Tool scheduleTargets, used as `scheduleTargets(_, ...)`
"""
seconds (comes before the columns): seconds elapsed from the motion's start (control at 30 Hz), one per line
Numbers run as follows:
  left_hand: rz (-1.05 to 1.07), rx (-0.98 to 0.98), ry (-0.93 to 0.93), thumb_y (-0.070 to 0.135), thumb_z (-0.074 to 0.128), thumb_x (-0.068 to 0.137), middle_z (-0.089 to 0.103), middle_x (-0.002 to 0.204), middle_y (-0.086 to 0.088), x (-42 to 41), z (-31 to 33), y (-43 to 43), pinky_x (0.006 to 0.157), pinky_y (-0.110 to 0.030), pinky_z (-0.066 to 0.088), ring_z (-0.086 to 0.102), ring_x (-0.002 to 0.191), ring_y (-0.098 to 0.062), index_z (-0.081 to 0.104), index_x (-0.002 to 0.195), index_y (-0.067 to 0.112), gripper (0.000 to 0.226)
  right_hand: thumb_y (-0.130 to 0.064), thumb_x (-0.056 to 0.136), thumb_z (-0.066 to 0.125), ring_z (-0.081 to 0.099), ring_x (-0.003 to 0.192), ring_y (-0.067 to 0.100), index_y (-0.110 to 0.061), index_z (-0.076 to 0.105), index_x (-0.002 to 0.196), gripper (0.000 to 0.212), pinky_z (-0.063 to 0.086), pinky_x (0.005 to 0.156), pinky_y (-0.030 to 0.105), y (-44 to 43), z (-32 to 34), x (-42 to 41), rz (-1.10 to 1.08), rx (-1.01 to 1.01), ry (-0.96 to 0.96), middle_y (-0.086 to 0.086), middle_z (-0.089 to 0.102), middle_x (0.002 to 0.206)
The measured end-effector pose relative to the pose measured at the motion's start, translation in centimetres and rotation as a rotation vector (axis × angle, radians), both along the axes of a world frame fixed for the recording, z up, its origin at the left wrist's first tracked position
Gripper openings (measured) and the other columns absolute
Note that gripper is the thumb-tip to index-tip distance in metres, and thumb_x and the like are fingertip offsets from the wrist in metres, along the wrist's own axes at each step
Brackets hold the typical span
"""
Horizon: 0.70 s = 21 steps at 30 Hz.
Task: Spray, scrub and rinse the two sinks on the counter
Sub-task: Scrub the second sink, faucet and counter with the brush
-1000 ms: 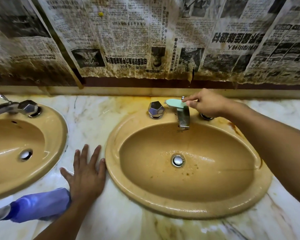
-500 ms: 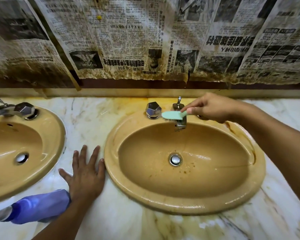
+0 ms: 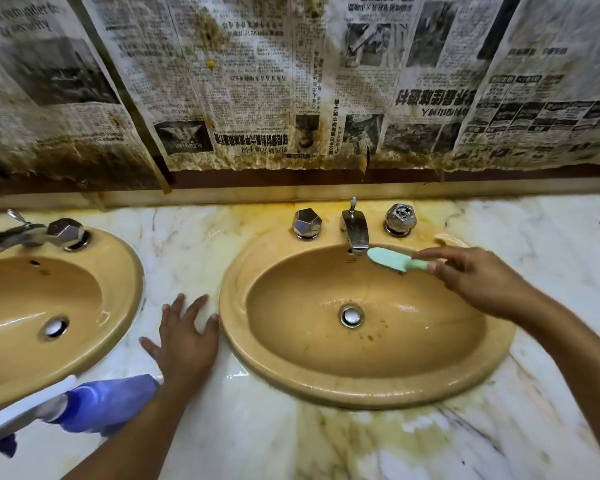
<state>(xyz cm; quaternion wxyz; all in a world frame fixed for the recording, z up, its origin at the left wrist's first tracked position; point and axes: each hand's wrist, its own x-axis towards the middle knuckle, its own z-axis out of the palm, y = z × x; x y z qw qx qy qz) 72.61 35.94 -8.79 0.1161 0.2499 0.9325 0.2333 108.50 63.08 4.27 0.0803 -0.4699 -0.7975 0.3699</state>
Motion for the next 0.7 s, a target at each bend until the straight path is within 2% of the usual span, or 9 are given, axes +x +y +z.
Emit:
scheduleTargets(0.07,0.097,0.242,-0.105,0.030,0.059,0.096,0.052,0.144,-0.007,1.4,2.1,1.6,0.116,-0.047,0.029,0.050,0.136,-0.029,0.068,0.129,0.024,0.035,-0.023,0.106,0.054,0.054,0.065,0.016,-0.037,0.070,0.121,0.027,0.041,0.063,0.036,-3.2,-2.0,-0.3,-0.125,-0.159,0.148,-0.006,0.065,0.071)
scheduleTargets(0.13,0.086,0.364,-0.124,0.022,0.064,0.094,0.054,0.127,-0.006,4.9,4.8,3.8,0.103,-0.036,0.043,0.062,0.114,-0.030,0.073,0.112,0.022,0.021,-0.017,0.106,0.051,0.051,0.060,0.013,-0.039,0.067,0.119,0.030,0.041,0.061,0.040,-6.7,-3.1,-1.8,-0.167,-0.205,0.260,-0.005,0.066,0.070)
scheduleTargets(0.2,-0.051,0.323,-0.144,0.036,0.067,0.093,0.060,0.113,-0.002,8.9,6.8,6.2,0.096,-0.038,0.050,0.066,0.103,-0.027,0.075,0.093,0.028,0.011,-0.017,0.106,0.051,0.054,0.062,0.008,-0.041,0.062,0.127,0.033,0.046,0.063,0.036,-10.1,-3.4,-4.1,-0.153,-0.135,0.343,-0.008,0.070,0.077)
scheduleTargets(0.27,-0.189,0.254,-0.315,0.060,0.061,0.093,0.068,0.092,-0.005,12.1,8.6,8.6,0.082,-0.036,0.051,0.068,0.091,-0.025,0.072,0.080,0.021,0.042,-0.017,0.106,0.053,0.058,0.067,0.002,-0.035,0.058,0.137,0.037,0.046,0.063,0.020,-12.1,-3.4,-6.5,-0.166,-0.042,0.369,-0.008,0.072,0.083)
scheduleTargets(0.33,-0.225,0.263,-0.627,0.060,0.056,0.098,0.071,0.079,0.000,13.8,10.7,10.4,0.071,-0.030,0.044,0.065,0.078,-0.014,0.075,0.080,0.020,0.048,-0.015,0.104,0.056,0.062,0.073,-0.002,-0.029,0.060,0.139,0.037,0.042,0.063,0.011,-12.9,-3.3,-8.5,-0.188,-0.007,0.352,-0.010,0.071,0.086)
scheduleTargets(0.4,-0.211,0.287,-0.795,0.047,0.058,0.103,0.071,0.076,0.000,14.3,11.8,11.6,0.066,-0.030,0.044,0.061,0.070,-0.012,0.076,0.084,0.016,0.041,-0.014,0.103,0.057,0.061,0.074,-0.004,-0.024,0.062,0.138,0.037,0.040,0.062,0.008,-13.1,-3.0,-9.6,-0.174,-0.009,0.306,-0.011,0.070,0.088)
scheduleTargets(0.5,-0.133,0.287,-0.820,0.034,0.064,0.102,0.070,0.084,-0.002,14.0,12.1,12.6,0.062,-0.026,0.042,0.059,0.072,-0.010,0.072,0.089,0.010,0.029,-0.017,0.103,0.060,0.064,0.077,0.003,-0.028,0.057,0.145,0.044,0.047,0.065,0.015,-12.9,-2.5,-9.6,-0.110,-0.057,0.248,-0.006,0.073,0.100)
scheduleTargets(0.57,-0.092,0.274,-0.813,0.032,0.062,0.103,0.065,0.089,0.001,13.4,11.8,13.1,0.061,-0.026,0.038,0.055,0.077,-0.009,0.072,0.103,0.009,0.025,-0.021,0.102,0.062,0.069,0.092,0.009,-0.028,0.056,0.146,0.045,0.055,0.081,0.026,-12.6,-2.1,-8.4,-0.090,-0.093,0.197,-0.004,0.074,0.112)
scheduleTargets(0.7,-0.130,0.298,-0.677,0.032,0.051,0.108,0.064,0.086,-0.003,11.4,10.4,14.2,0.061,-0.029,0.042,0.059,0.074,-0.018,0.067,0.115,0.006,0.032,-0.020,0.098,0.068,0.069,0.107,0.018,-0.017,0.068,0.133,0.035,0.045,0.087,0.024,-11.0,-2.7,-2.5,-0.316,0.077,0.199,0.000,0.074,0.118)
